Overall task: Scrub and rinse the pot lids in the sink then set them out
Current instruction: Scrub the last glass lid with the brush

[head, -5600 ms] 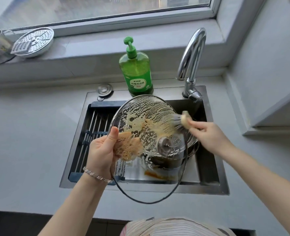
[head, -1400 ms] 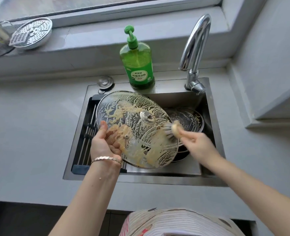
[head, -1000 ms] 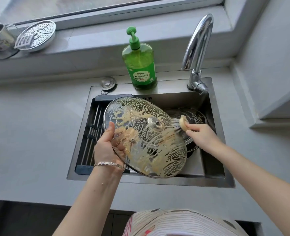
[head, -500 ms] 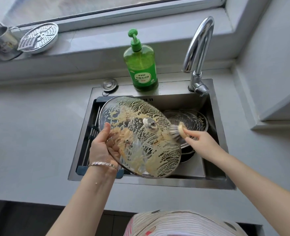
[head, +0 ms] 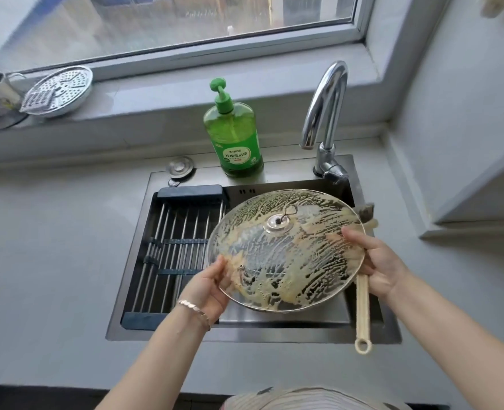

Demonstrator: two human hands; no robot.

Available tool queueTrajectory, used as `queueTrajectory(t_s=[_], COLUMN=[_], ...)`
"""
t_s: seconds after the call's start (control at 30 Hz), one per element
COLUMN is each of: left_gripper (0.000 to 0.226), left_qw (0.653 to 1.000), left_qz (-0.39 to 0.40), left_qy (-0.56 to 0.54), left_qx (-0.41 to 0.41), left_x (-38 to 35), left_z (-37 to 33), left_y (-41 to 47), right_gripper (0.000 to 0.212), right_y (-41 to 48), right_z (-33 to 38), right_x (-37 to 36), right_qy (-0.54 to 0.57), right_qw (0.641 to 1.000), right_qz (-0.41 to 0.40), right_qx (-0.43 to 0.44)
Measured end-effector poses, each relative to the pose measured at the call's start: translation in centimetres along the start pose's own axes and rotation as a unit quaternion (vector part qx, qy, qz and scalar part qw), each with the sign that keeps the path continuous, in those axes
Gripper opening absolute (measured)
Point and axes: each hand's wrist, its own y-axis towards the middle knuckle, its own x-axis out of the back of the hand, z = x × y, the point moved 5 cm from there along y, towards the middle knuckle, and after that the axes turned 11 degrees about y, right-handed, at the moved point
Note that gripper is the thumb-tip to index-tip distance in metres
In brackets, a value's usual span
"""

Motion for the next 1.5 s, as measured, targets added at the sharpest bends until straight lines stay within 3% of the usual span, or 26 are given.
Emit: queueTrajectory(t_s=[0.03, 0.1, 0.17, 0.27, 0.3, 0.37, 0.4, 0.5, 0.57, 0.7, 0.83, 0.9, 0.97, 1.03, 1.13, 1.2, 1.27, 1.33, 1.4, 1.43, 1.5], left_gripper=[0.018, 0.056, 0.095, 0.113, 0.114, 0.108, 0.101, 0.073, 0.07, 0.039, 0.033, 0.043, 0.046, 0.052, 0.043, 0.035, 0.035, 0.039, 0.042, 0.042, 0.041], left_qw=[0.998, 0.965, 0.847, 0.634, 0.579, 0.517, 0.516, 0.566, 0.562, 0.514, 0.455, 0.437, 0.445, 0.498, 0.681, 0.763, 0.82, 0.858, 0.878, 0.881, 0.881], left_qz=[-0.01, -0.044, -0.077, 0.038, 0.072, 0.075, 0.054, -0.019, -0.065, -0.118, -0.148, -0.149, -0.145, -0.136, -0.138, -0.142, -0.141, -0.145, -0.145, -0.144, -0.149], left_qy=[0.056, 0.257, 0.519, 0.713, 0.75, 0.792, 0.792, 0.731, 0.678, 0.572, 0.54, 0.534, 0.529, 0.519, 0.487, 0.449, 0.41, 0.373, 0.35, 0.346, 0.342], left_qx=[0.011, 0.008, -0.086, -0.298, -0.312, -0.316, -0.323, -0.381, -0.47, -0.628, -0.692, -0.709, -0.708, -0.681, -0.53, -0.443, -0.374, -0.322, -0.293, -0.289, -0.291], left_x=[-0.2, -0.3, -1.0, -5.7, -6.9, -8.3, -8.8, -9.0, -9.1, -8.4, -9.0, -9.5, -9.8, -9.6, -8.3, -7.2, -6.2, -5.0, -4.4, -4.3, -4.7], left_z=[0.2, 0.4, -0.2, 1.0, 2.1, 4.0, 4.3, 3.8, 2.7, 0.3, -3.4, -5.2, -6.8, -8.1, -9.1, -8.9, -8.1, -7.2, -6.3, -5.9, -5.4], left_y=[0.3, 0.6, 0.1, -3.3, -4.3, -4.9, -4.8, -4.4, -5.2, -5.7, -5.8, -6.3, -6.7, -6.8, -5.0, -3.7, -3.0, -2.5, -2.4, -2.4, -2.9], right_gripper=[0.012, 0.006, 0.009, 0.012, 0.011, 0.008, 0.008, 0.011, 0.012, 0.021, 0.024, 0.023, 0.018, 0.01, 0.005, 0.014, 0.025, 0.037, 0.046, 0.048, 0.048], right_y=[-0.5, -1.3, -2.2, -3.2, -3.4, -3.9, -4.2, -5.0, -5.5, -5.5, -5.0, -5.1, -5.4, -5.5, -5.3, -4.6, -3.5, -2.4, -1.5, -1.2, -1.2], right_z=[0.2, 0.5, 0.6, 0.4, 0.3, -0.1, -0.3, -1.0, -1.1, -0.9, 0.4, 1.1, 1.5, 1.7, 1.7, 1.2, 0.8, 0.9, 1.2, 1.0, -0.7], right_x=[-0.3, -0.7, -1.4, -2.8, -3.3, -4.0, -4.2, -4.7, -5.4, -7.4, -9.7, -10.8, -11.8, -12.0, -10.8, -9.2, -7.1, -5.0, -3.5, -3.5, -5.1], right_qy=[-0.023, -0.099, -0.177, -0.213, -0.209, -0.193, -0.176, -0.116, -0.085, -0.073, -0.076, -0.08, -0.087, -0.094, -0.171, -0.262, -0.405, -0.562, -0.651, -0.67, -0.693], right_qw=[1.0, 0.993, 0.975, 0.956, 0.954, 0.956, 0.96, 0.969, 0.972, 0.968, 0.964, 0.964, 0.968, 0.969, 0.955, 0.936, 0.882, 0.787, 0.709, 0.688, 0.66], right_qz=[-0.008, -0.028, -0.059, -0.095, -0.105, -0.122, -0.131, -0.154, -0.155, -0.152, -0.153, -0.137, -0.096, -0.057, -0.037, -0.044, -0.08, -0.122, -0.159, -0.153, -0.071], right_qx=[0.015, 0.058, 0.118, 0.178, 0.185, 0.182, 0.174, 0.156, 0.157, 0.187, 0.206, 0.212, 0.217, 0.223, 0.24, 0.231, 0.226, 0.224, 0.217, 0.232, 0.282])
